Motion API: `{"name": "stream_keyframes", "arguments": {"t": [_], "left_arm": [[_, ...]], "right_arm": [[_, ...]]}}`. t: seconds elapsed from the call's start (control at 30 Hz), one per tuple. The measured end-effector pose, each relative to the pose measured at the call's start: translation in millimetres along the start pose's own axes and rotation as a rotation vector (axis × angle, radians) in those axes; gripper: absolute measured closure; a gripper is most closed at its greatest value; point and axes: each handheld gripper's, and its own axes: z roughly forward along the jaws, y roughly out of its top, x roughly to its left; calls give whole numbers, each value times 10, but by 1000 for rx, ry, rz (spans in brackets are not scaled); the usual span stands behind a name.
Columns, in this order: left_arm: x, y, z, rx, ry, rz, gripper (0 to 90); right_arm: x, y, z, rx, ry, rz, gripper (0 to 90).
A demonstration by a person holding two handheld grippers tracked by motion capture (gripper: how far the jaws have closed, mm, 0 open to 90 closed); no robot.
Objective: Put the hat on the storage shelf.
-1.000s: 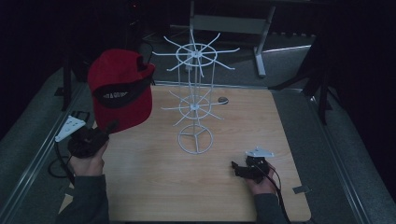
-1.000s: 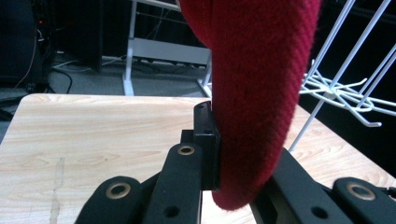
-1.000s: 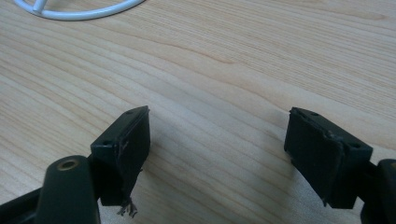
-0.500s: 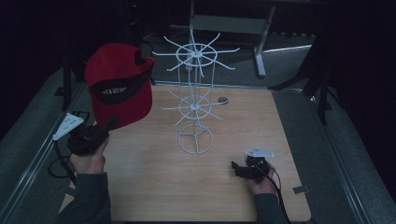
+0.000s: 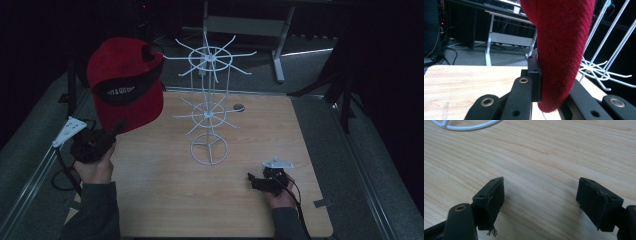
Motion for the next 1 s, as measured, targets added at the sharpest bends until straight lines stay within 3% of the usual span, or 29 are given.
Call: {"name": "stream_keyframes", "arguments": {"t": [0.4,0.67,1.0], "left_arm": [[-90,92,-50,-52,-22,3,858],[-152,117,-77,-81,-63,3,858],[-200,132,-105,-93,-93,14,858]], "right_arm": [[1,0,0,0,0,1,224],[0,0,-1,1,0,1,224],[0,0,-1,1,0,1,224]]}}
